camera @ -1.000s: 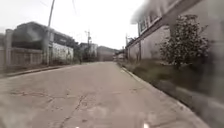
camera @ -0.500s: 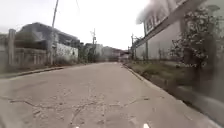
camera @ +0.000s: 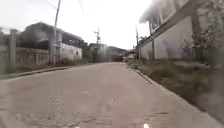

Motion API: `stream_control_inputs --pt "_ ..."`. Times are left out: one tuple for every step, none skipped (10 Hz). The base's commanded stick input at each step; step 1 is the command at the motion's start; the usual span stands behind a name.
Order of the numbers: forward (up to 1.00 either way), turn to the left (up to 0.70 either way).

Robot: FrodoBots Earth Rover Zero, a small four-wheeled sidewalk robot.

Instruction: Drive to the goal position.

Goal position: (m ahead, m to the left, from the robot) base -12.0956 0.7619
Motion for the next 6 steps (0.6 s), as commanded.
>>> stream_control_inputs --pt "0.85 0.0" --pt "0.85 0.0" --pt "0.85 0.13" --pt "0.85 0.05" --pt "0.85 -0.05" --pt "0.85 -0.17"
